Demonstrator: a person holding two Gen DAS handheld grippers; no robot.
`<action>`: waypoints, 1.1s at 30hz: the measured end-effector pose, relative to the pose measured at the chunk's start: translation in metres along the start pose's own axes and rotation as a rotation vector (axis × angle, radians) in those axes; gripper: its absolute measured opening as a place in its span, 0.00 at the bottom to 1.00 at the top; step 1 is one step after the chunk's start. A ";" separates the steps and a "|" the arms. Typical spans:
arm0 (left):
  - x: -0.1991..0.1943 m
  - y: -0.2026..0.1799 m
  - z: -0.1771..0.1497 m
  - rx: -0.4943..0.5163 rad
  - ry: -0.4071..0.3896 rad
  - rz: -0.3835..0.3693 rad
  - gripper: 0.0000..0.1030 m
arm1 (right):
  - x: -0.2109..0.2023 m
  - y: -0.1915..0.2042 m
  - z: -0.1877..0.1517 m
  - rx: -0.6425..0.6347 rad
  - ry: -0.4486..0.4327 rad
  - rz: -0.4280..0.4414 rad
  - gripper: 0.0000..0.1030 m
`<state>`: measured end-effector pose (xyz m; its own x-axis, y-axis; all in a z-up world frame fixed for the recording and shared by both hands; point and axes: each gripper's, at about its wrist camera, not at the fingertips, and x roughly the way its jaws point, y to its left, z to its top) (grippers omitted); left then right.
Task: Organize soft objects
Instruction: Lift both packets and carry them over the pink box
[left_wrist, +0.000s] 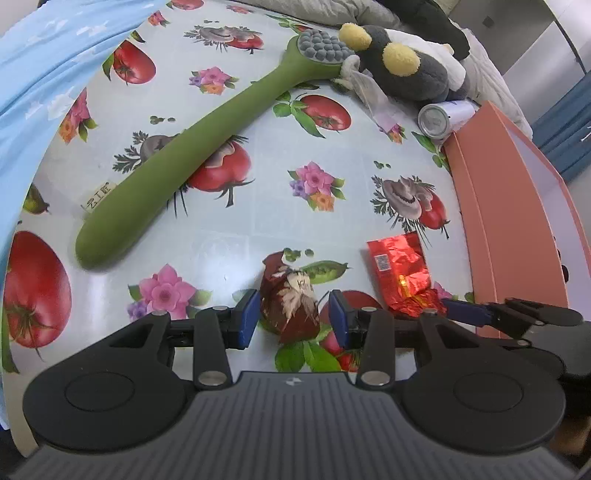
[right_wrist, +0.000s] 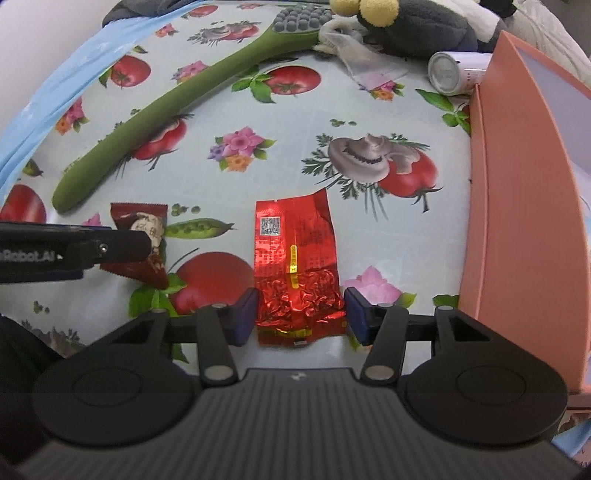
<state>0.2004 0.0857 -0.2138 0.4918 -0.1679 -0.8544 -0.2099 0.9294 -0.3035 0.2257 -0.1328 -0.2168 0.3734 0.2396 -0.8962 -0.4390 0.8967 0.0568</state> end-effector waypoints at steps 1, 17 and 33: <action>0.002 -0.001 0.001 -0.001 0.000 0.001 0.45 | -0.001 -0.002 0.000 0.005 -0.003 0.000 0.53; -0.006 -0.018 -0.002 0.061 -0.042 0.087 0.33 | -0.024 -0.016 -0.002 0.065 -0.061 0.001 0.53; -0.104 -0.055 -0.003 0.114 -0.208 -0.025 0.33 | -0.107 -0.021 -0.004 0.162 -0.223 0.025 0.53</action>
<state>0.1577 0.0513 -0.1094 0.6613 -0.1311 -0.7385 -0.1045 0.9589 -0.2638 0.1921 -0.1785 -0.1241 0.5431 0.3221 -0.7754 -0.3202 0.9332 0.1634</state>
